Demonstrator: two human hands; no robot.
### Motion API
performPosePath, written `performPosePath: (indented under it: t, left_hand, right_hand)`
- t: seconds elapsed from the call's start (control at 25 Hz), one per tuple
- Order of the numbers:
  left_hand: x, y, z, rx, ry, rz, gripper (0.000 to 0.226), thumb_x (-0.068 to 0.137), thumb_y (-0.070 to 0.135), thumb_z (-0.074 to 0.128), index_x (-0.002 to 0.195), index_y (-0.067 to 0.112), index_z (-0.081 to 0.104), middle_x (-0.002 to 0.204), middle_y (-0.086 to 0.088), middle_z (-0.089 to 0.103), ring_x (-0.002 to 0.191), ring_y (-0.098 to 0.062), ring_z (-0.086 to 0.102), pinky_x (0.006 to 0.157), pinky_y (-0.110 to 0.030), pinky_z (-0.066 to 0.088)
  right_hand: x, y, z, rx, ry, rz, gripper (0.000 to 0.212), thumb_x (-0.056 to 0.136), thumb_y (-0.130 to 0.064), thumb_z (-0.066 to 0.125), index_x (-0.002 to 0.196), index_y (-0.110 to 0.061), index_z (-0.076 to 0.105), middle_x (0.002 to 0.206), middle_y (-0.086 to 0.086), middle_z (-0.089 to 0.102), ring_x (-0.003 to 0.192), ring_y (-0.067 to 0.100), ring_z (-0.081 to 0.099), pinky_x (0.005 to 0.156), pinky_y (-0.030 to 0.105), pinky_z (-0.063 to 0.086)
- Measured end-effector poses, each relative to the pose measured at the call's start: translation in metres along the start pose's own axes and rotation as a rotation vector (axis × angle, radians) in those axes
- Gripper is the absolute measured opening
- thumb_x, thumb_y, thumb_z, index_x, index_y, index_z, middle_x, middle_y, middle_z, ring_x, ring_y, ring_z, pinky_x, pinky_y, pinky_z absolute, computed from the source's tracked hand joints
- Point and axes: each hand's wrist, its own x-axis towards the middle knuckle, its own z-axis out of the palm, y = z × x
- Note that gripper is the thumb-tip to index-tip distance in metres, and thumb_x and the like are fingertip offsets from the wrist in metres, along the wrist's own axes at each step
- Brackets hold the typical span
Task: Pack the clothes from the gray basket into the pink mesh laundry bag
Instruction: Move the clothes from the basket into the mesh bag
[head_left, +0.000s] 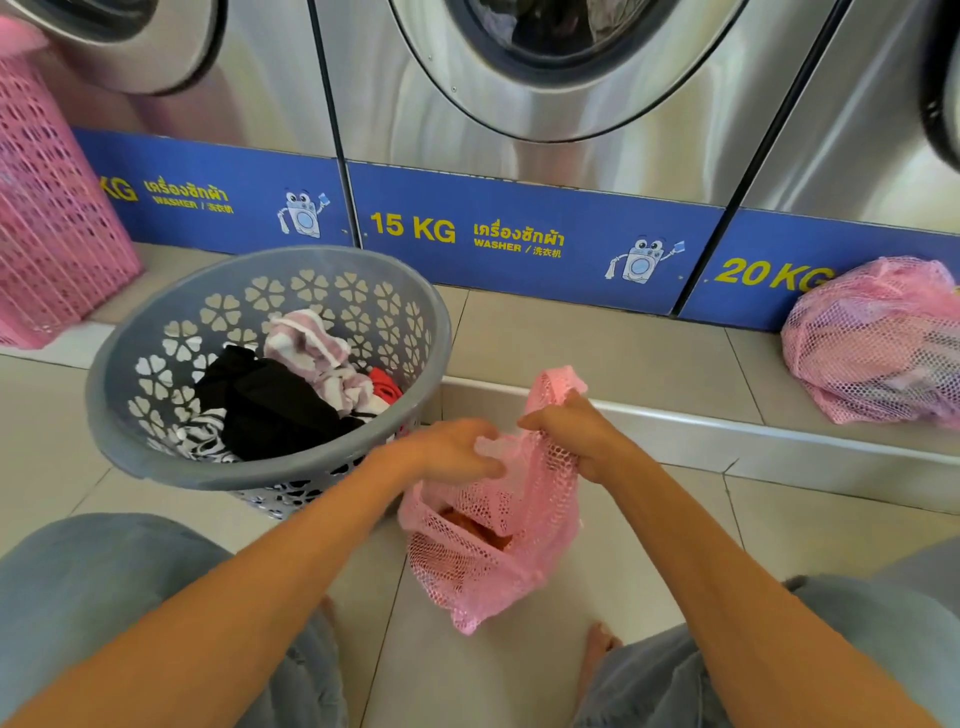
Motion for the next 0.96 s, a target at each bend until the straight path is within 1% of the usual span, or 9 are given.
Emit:
performPosePath:
  t: [0.08, 0.24, 0.32, 0.4, 0.56, 0.64, 0.72, 0.8, 0.96]
  left_hand:
    - [-0.014, 0.011, -0.03, 0.001, 0.049, 0.085, 0.057, 0.09, 0.04, 0.064, 0.142, 0.022, 0.049, 0.14, 0.002, 0.056, 0.125, -0.016, 0.056, 0.103, -0.032, 0.046]
    - [-0.024, -0.003, -0.066, -0.421, 0.308, 0.136, 0.021, 0.089, 0.016, 0.065, 0.11, 0.02, 0.066, 0.093, -0.009, 0.077, 0.082, -0.018, 0.074, 0.069, -0.03, 0.058]
    - [-0.015, -0.019, -0.076, -0.611, 0.503, 0.053, 0.017, 0.09, 0.008, 0.06, 0.102, 0.017, 0.068, 0.088, -0.009, 0.075, 0.074, -0.018, 0.07, 0.066, -0.029, 0.057]
    - [-0.002, -0.048, -0.08, -0.484, 0.624, -0.045, 0.019, 0.088, 0.009, 0.057, 0.1, 0.018, 0.07, 0.093, -0.001, 0.071, 0.087, -0.018, 0.067, 0.079, -0.031, 0.055]
    - [0.017, -0.119, -0.075, 0.133, 0.336, -0.266, 0.053, 0.076, 0.016, 0.071, 0.128, 0.018, 0.059, 0.127, -0.006, 0.058, 0.12, -0.029, 0.054, 0.092, -0.036, 0.047]
    - [0.018, -0.146, -0.074, 0.346, 0.144, -0.53, 0.095, 0.069, 0.03, 0.08, 0.15, 0.028, 0.03, 0.152, -0.015, 0.031, 0.14, -0.037, 0.03, 0.107, -0.049, 0.035]
    - [0.018, -0.163, -0.075, 0.445, 0.021, -0.714, 0.122, 0.065, 0.041, 0.084, 0.156, 0.035, 0.003, 0.16, -0.021, 0.006, 0.148, -0.042, 0.004, 0.114, -0.062, 0.018]
    - [0.017, -0.171, -0.074, 0.504, -0.003, -0.793, 0.126, 0.063, 0.046, 0.085, 0.156, 0.035, 0.0, 0.158, -0.02, 0.014, 0.147, -0.04, 0.01, 0.112, -0.059, 0.024]
    - [0.017, -0.168, -0.078, 0.519, 0.078, -0.814, 0.089, 0.066, 0.04, 0.086, 0.14, 0.019, 0.04, 0.126, -0.005, 0.057, 0.122, -0.03, 0.053, 0.092, -0.039, 0.04]
  right_hand:
    - [0.005, 0.001, 0.01, 0.057, -0.01, 0.005, 0.082, 0.089, -0.008, 0.069, 0.157, -0.008, 0.023, 0.149, 0.019, 0.047, 0.128, 0.039, 0.055, 0.093, 0.047, 0.054]
    - [0.013, 0.012, 0.038, 0.202, -0.068, 0.016, 0.075, 0.084, -0.008, 0.068, 0.151, -0.009, 0.033, 0.125, 0.019, 0.057, 0.108, 0.036, 0.062, 0.067, 0.037, 0.053]
    - [0.013, 0.017, 0.05, 0.215, -0.064, 0.026, 0.074, 0.086, -0.012, 0.069, 0.151, -0.011, 0.034, 0.128, 0.017, 0.057, 0.112, 0.036, 0.061, 0.07, 0.04, 0.055]
    - [0.016, 0.024, 0.058, 0.251, -0.094, 0.042, 0.076, 0.085, -0.016, 0.07, 0.152, -0.012, 0.034, 0.139, 0.021, 0.057, 0.119, 0.04, 0.061, 0.083, 0.047, 0.059]
    - [0.024, 0.028, 0.061, 0.288, -0.132, 0.083, 0.074, 0.079, -0.019, 0.073, 0.146, -0.008, 0.043, 0.134, 0.026, 0.064, 0.112, 0.04, 0.067, 0.076, 0.045, 0.061]
    - [0.028, 0.03, 0.062, 0.295, -0.14, 0.082, 0.048, 0.091, -0.015, 0.068, 0.136, -0.008, 0.052, 0.118, 0.025, 0.072, 0.102, 0.039, 0.072, 0.073, 0.043, 0.06]
    - [0.031, 0.032, 0.063, 0.285, -0.118, 0.093, 0.048, 0.093, -0.019, 0.067, 0.137, -0.01, 0.051, 0.117, 0.023, 0.072, 0.102, 0.04, 0.072, 0.077, 0.045, 0.06]
    - [0.034, 0.032, 0.062, 0.298, -0.122, 0.084, 0.049, 0.094, -0.021, 0.066, 0.139, -0.01, 0.051, 0.119, 0.023, 0.071, 0.104, 0.04, 0.071, 0.084, 0.049, 0.06]
    - [0.032, 0.029, 0.059, 0.316, -0.106, 0.088, 0.047, 0.096, -0.021, 0.065, 0.139, -0.008, 0.052, 0.115, 0.022, 0.071, 0.1, 0.038, 0.07, 0.08, 0.048, 0.06]
